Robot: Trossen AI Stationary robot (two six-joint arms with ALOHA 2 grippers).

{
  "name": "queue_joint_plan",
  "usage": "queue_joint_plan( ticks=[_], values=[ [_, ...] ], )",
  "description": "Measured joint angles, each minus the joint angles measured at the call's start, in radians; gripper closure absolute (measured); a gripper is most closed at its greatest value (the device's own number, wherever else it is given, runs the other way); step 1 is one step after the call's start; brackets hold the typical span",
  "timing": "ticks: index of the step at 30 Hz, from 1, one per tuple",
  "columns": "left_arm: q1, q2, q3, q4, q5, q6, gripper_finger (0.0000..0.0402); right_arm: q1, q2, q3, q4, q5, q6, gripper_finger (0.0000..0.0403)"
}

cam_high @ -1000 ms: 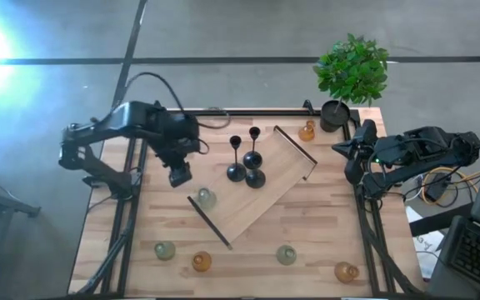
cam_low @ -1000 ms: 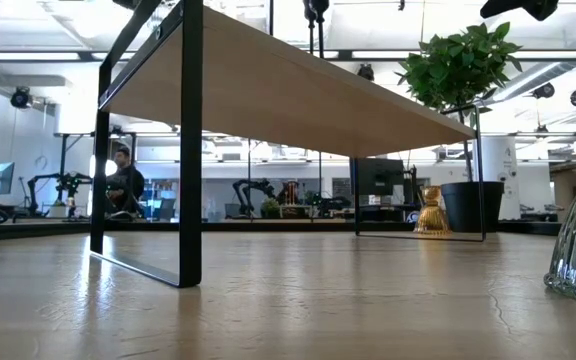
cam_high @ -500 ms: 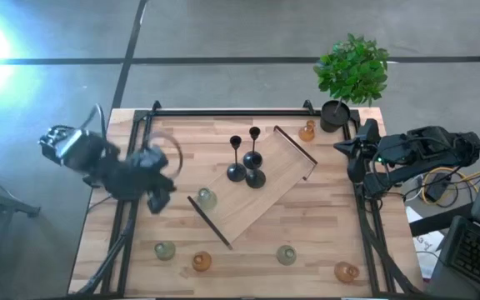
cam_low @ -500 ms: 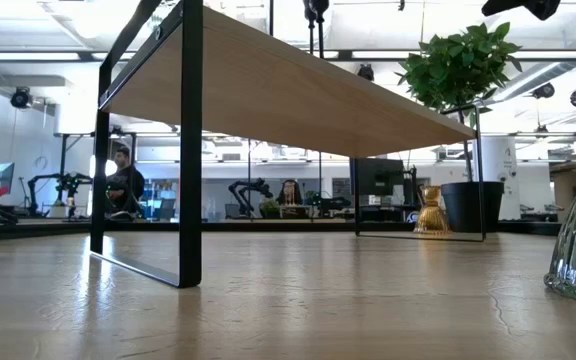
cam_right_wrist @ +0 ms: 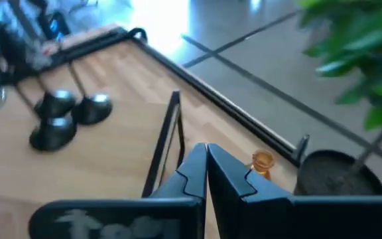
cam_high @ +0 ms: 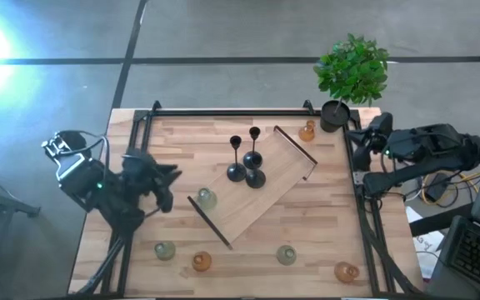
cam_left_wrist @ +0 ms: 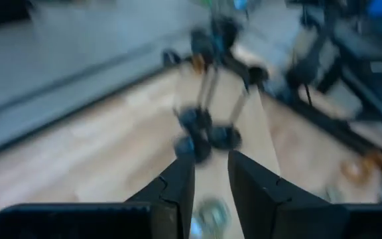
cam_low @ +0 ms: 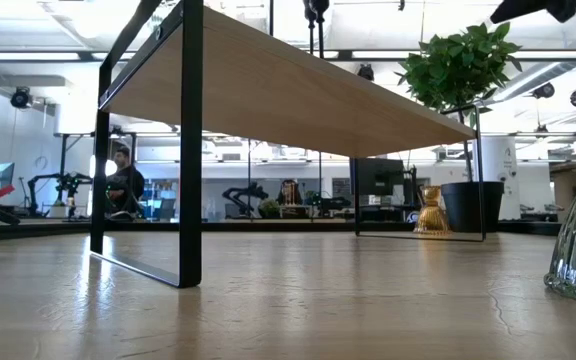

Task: Pick & Place candle stick holders
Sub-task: Put the bottom left yellow candle holder on the shelf

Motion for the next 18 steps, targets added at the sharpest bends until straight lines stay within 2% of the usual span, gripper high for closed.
queue_joint_plan(
  ticks=[4,6,9,11,14,15,18],
  values=[
    [0.014,-0.057,-0.061,-0.001,-0.163,0.024,0.0306,-0.039,-0.005,0.0,0.02,0.003,0.017,0.0394],
    [0.024,-0.092,-0.096,-0.001,-0.21,0.055,0.0306,-0.046,0.014,-0.001,0.105,-0.005,-0.011,0.0394],
    [0.039,-0.154,-0.161,-0.001,-0.278,0.086,0.0306,-0.046,0.072,-0.005,0.285,-0.022,-0.153,0.0394],
    [0.049,-0.193,-0.198,-0.001,-0.308,0.098,0.0306,-0.051,0.141,-0.001,0.404,0.033,-0.268,0.0394],
    [0.057,-0.247,-0.245,-0.001,-0.326,0.101,0.0306,-0.118,0.251,0.046,0.464,0.129,-0.397,0.0394],
    [0.057,-0.264,-0.257,-0.001,-0.326,0.108,0.0306,-0.161,0.282,0.071,0.47,0.107,-0.408,0.0395],
    [0.057,-0.315,-0.289,-0.001,-0.327,0.137,0.0305,-0.345,0.352,0.166,0.483,-0.05,-0.445,0.0395]
  ],
)
